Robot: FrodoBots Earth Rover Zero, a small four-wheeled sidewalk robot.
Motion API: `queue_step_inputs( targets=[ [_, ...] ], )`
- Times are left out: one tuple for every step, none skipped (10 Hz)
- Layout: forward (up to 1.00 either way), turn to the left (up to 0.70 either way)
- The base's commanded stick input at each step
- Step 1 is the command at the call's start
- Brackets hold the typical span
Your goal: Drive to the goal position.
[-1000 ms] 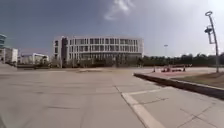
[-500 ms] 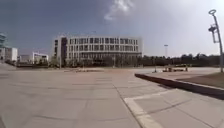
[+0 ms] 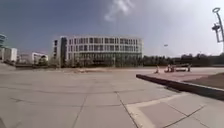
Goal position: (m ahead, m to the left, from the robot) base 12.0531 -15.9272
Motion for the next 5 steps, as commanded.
queue_step_inputs(
  targets=[
    [0.7, 0.0],
    [0.7, 0.0],
    [0.7, 0.01],
    [0.7, 0.12],
    [0.7, 0.28]
  ],
)
